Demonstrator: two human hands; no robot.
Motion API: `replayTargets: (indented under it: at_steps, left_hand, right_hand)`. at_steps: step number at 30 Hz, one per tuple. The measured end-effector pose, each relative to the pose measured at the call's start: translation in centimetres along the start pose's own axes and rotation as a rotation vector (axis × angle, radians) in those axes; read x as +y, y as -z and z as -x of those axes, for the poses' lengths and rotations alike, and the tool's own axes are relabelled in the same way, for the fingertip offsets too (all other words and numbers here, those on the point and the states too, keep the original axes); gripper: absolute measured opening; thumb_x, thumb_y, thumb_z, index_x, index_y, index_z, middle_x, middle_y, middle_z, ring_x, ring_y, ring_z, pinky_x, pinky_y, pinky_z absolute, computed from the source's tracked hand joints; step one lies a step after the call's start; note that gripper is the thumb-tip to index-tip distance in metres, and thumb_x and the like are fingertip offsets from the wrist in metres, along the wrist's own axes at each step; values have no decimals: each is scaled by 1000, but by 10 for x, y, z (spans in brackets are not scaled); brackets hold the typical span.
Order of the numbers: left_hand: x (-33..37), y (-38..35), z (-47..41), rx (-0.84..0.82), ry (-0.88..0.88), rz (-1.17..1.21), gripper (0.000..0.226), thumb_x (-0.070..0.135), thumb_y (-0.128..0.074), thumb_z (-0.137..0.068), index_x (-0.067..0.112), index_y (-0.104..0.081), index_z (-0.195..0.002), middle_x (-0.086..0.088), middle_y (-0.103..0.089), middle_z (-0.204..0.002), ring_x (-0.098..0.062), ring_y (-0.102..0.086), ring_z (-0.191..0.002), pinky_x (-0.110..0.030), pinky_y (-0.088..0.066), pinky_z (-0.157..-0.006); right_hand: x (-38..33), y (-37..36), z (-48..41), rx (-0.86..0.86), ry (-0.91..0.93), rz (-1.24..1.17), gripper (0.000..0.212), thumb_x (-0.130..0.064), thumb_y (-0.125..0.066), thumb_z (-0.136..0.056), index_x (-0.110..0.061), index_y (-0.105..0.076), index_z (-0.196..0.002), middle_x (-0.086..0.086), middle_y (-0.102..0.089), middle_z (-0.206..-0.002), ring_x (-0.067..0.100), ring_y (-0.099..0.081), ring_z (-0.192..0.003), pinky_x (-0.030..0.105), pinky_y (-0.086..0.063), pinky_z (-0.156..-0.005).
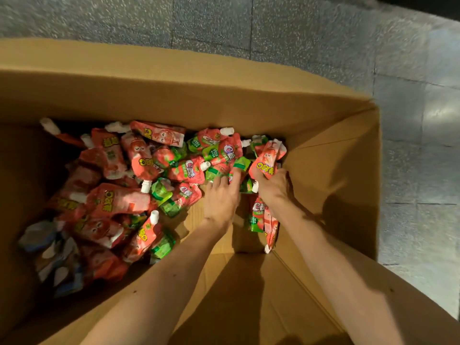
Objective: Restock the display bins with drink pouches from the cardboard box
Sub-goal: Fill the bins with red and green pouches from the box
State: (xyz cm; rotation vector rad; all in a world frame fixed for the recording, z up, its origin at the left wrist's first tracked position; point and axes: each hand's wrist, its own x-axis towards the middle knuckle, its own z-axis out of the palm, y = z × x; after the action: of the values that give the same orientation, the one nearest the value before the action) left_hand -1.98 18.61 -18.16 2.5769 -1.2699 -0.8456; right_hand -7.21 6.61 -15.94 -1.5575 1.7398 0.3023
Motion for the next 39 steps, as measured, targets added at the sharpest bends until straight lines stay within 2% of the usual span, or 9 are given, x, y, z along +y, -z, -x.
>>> replayTargets:
  at_steps: [6,11,15,18,23,26,32,36,39]
  left_hand:
    - [-15,22,31,-158,186,572,56,10,-61,-91,14,-36,-141,-15,-65,-105,-42,-63,-97,-35,-39,-68]
    - [-37,43,68,-335,341,788,63,14,-73,-84,13,-38,-136,-8,-62,-114,-32,-63,-105,-37,-50,-85]
    - [-41,72,108,-268,458,972,83,13,-80,-79,14,-32,-146,-5,-59,-126,-27,-57,-118,-39,-50,-97]
    - [-38,106,134,-105,549,1079,69,12,-79,-81,17,-39,-137,8,-58,-107,-17,-60,-101,-28,-53,-79]
    - [-28,167,175,189,639,1240,62,9,-83,-74,17,-48,-124,-2,-63,-107,-23,-67,-98,-43,-60,-84]
    - [-15,212,204,401,637,1413,57,-2,-82,-74,10,-52,-122,-10,-68,-104,-24,-72,-90,-47,-62,-76]
    - [31,299,292,880,584,1469,51,-4,-82,-71,13,-56,-111,-17,-69,-103,-31,-72,-85,-43,-60,-64]
    - [76,347,364,1196,528,1481,44,-14,-72,-77,7,-54,-112,-13,-67,-93,-18,-69,-68,-30,-56,-49]
    - [110,366,417,1376,494,1444,42,-14,-69,-79,8,-54,-111,-11,-66,-93,-16,-68,-69,-29,-56,-51]
  right_hand:
    - [16,3,43,-308,-158,-232,59,-49,-67,-90,-10,-48,-130,9,-56,-128,25,-62,-107,38,-57,-87]
    - [21,11,91,-529,-167,-250,87,-48,-67,-90,-13,-21,-155,7,-43,-151,24,-61,-116,36,-58,-90]
    - [3,32,127,-650,-94,-203,92,-48,-68,-89,-17,-15,-157,6,-38,-154,25,-59,-121,38,-56,-94]
    - [-20,53,152,-760,2,-197,85,-39,-72,-88,-23,-22,-155,7,-49,-146,26,-62,-118,41,-58,-91]
    - [-66,93,205,-868,261,-41,76,-42,-81,-79,-15,-45,-142,5,-65,-130,19,-69,-107,44,-52,-100]
    - [-96,120,246,-913,460,-45,38,-26,-71,-92,-12,-59,-125,6,-73,-114,15,-73,-92,29,-57,-72]
    - [-139,180,339,-1067,895,-6,23,-10,-69,-91,-4,-60,-111,1,-73,-85,8,-71,-69,21,-55,-59]
    - [-147,219,408,-1144,1166,84,41,-12,-77,-85,-8,-59,-121,14,-71,-115,26,-71,-102,41,-58,-91]
    - [-140,238,457,-1191,1317,131,47,-15,-82,-79,-12,-61,-121,9,-72,-112,23,-71,-102,46,-56,-94]
